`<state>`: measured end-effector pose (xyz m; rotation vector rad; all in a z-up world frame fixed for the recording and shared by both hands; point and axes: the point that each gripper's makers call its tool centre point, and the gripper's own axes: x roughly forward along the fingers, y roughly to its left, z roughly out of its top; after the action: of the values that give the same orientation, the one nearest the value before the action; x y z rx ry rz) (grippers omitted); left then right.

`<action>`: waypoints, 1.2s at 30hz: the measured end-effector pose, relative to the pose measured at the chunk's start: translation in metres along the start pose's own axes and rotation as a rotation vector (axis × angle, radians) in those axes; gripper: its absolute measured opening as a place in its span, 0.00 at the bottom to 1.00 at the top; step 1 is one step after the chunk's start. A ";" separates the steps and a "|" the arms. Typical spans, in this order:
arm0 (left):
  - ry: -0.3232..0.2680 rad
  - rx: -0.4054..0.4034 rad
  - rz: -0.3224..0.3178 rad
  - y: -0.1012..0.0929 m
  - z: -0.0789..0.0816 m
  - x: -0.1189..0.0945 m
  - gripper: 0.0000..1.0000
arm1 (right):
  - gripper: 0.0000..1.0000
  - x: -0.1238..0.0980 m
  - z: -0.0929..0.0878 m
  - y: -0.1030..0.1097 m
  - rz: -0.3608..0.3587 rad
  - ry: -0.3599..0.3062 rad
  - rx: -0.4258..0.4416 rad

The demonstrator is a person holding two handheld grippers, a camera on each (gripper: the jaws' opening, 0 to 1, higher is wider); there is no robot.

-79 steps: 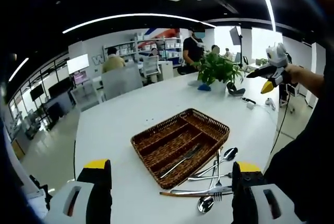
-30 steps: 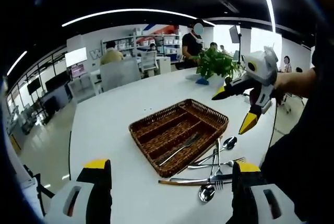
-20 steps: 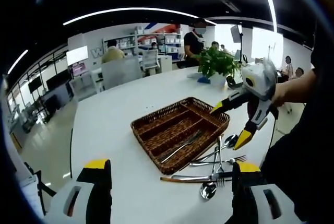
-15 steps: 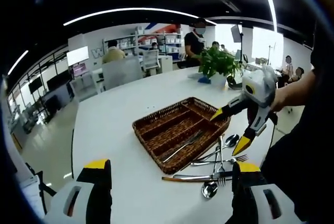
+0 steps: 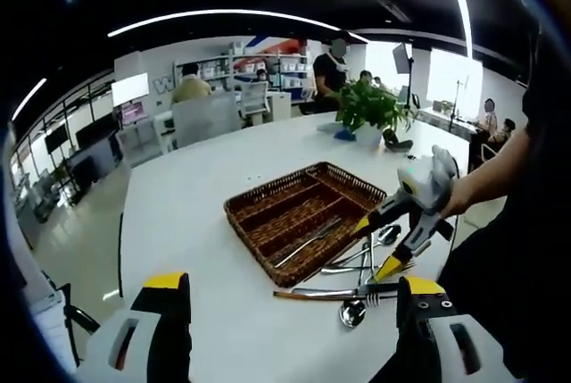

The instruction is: Arrange the knives, forks, and spoons in their matching storage slots by inserting each utensil handle-first until every utensil is classified and aligned in the correct compartment

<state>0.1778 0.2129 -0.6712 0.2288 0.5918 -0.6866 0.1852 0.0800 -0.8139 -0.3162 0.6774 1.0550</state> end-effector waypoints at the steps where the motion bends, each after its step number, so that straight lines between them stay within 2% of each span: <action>1: 0.000 0.000 -0.001 -0.001 0.001 0.000 1.00 | 0.52 0.002 -0.001 0.000 0.002 0.000 0.000; 4: -0.002 0.014 -0.001 -0.002 0.005 -0.002 1.00 | 0.49 0.018 -0.015 0.000 0.003 0.058 -0.037; 9: -0.006 0.023 0.003 -0.001 0.006 -0.005 1.00 | 0.47 0.031 -0.018 -0.001 -0.005 0.070 -0.056; 14: -0.002 0.016 0.007 -0.001 0.004 -0.007 1.00 | 0.40 0.045 -0.033 -0.005 -0.027 0.108 -0.086; 23: 0.005 0.009 0.011 0.000 0.000 -0.010 1.00 | 0.38 0.046 -0.031 -0.009 -0.062 0.114 -0.120; 25: 0.003 0.008 0.010 0.001 0.000 -0.010 1.00 | 0.31 0.044 -0.027 -0.009 -0.067 0.101 -0.142; 26: 0.002 0.008 0.011 0.001 0.001 -0.010 1.00 | 0.22 0.043 -0.025 -0.009 -0.072 0.102 -0.173; 27: 0.001 0.008 0.010 0.001 0.001 -0.010 1.00 | 0.18 0.043 -0.022 -0.008 -0.069 0.091 -0.186; 29: 0.000 0.008 0.009 0.001 0.001 -0.010 1.00 | 0.19 0.044 -0.021 -0.002 -0.046 0.080 -0.180; 30: 0.000 0.007 0.008 0.001 0.001 -0.009 1.00 | 0.21 0.046 -0.024 0.002 -0.025 0.096 -0.152; 36: 0.000 0.005 0.004 0.001 0.000 -0.008 1.00 | 0.19 0.050 -0.028 0.002 -0.026 0.117 -0.154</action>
<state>0.1735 0.2173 -0.6666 0.2346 0.5897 -0.6841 0.1889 0.1003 -0.8672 -0.5220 0.6966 1.0717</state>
